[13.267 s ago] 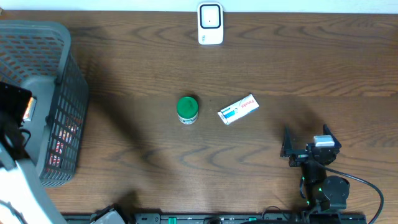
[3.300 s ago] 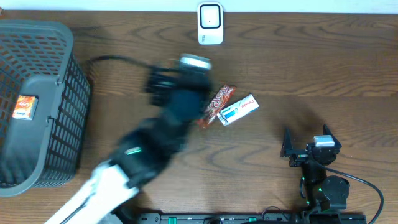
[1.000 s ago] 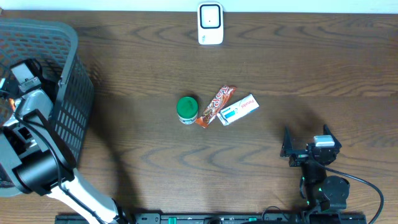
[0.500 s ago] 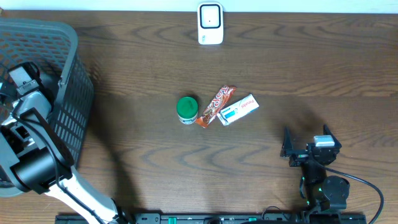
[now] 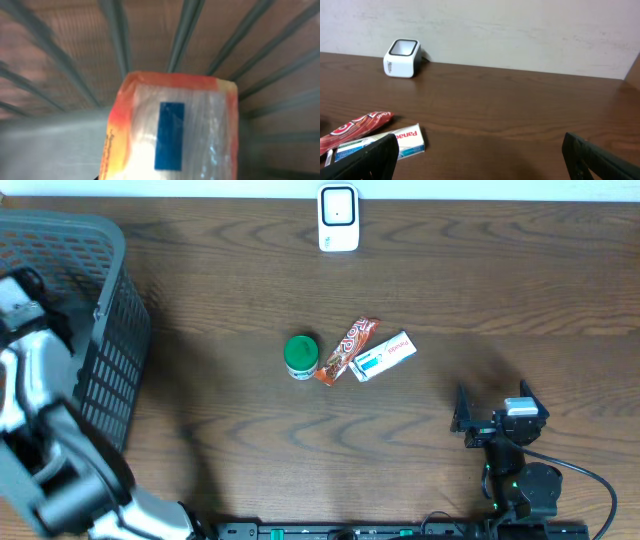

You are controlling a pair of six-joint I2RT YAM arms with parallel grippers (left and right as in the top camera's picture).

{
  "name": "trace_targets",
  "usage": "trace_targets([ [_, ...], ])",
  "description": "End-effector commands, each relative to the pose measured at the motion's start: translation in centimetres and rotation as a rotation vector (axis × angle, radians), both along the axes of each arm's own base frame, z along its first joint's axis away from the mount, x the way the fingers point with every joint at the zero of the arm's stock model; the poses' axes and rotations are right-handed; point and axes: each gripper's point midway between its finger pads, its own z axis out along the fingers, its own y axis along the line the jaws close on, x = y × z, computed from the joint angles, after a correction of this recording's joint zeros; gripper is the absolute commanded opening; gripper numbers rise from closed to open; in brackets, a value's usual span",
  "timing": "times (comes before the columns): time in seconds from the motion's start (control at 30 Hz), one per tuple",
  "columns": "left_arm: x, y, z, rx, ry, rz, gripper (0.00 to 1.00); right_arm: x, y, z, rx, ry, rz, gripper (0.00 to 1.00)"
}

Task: Scan the item barcode
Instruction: 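Return the left gripper to the basket and grasp the orange Kleenex box, then carry the orange box out and set it on the table right of center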

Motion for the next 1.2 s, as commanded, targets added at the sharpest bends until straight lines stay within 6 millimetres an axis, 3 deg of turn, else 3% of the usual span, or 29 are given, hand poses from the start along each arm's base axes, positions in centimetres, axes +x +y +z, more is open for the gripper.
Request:
trace_targets([
  [0.0, -1.9, -1.0, 10.2, 0.118, -0.159, 0.001, 0.2, 0.0, 0.2, 0.0, 0.015, 0.0, 0.008, 0.99],
  [0.07, -3.3, -2.6, 14.2, 0.137, -0.238, -0.023, 0.2, 0.0, 0.2, 0.0, 0.015, 0.0, 0.008, 0.99],
  [0.13, -4.2, -5.5, 17.9, 0.115, -0.34, -0.115, 0.2, 0.0, 0.2, 0.0, 0.015, 0.0, 0.008, 0.99],
  [0.23, -4.9, -12.5, 21.8, 0.002, -0.49, -0.369, 0.2, 0.0, 0.2, 0.0, 0.015, 0.0, 0.008, 0.99],
  [0.37, -5.7, -22.4, 23.6, -0.16, -0.568, -0.695, 0.21, 0.0, 0.2, 0.0, 0.015, 0.0, 0.008, 0.99],
  [0.53, -7.7, -32.9, 21.5, -0.259, -0.422, -1.074, 0.21, 0.0, 0.2, 0.0, 0.015, 0.0, 0.008, 0.99],
  [0.57, -8.3, -36.4, 20.4, -0.271, -0.356, -1.231, 0.21, 0.0, 0.2, 0.0, 0.015, 0.0, 0.008, 0.99],
  [0.8, -11.4, -48.0, 16.3, -0.219, -0.13, -1.814, 0.21, 0.0, 0.2, 0.0, 0.015, 0.0, 0.008, 0.99],
  [0.9, -13.4, -51.9, 13.9, -0.176, -0.009, -2.042, 0.21, 0.0, 0.2, 0.0, 0.015, 0.0, 0.008, 0.99],
  [1.17, -18.1, -57.6, 7.8, -0.181, 0.239, -2.506, 0.15, 0.0, 0.2, 0.0, 0.015, 0.0, 0.008, 0.99],
])
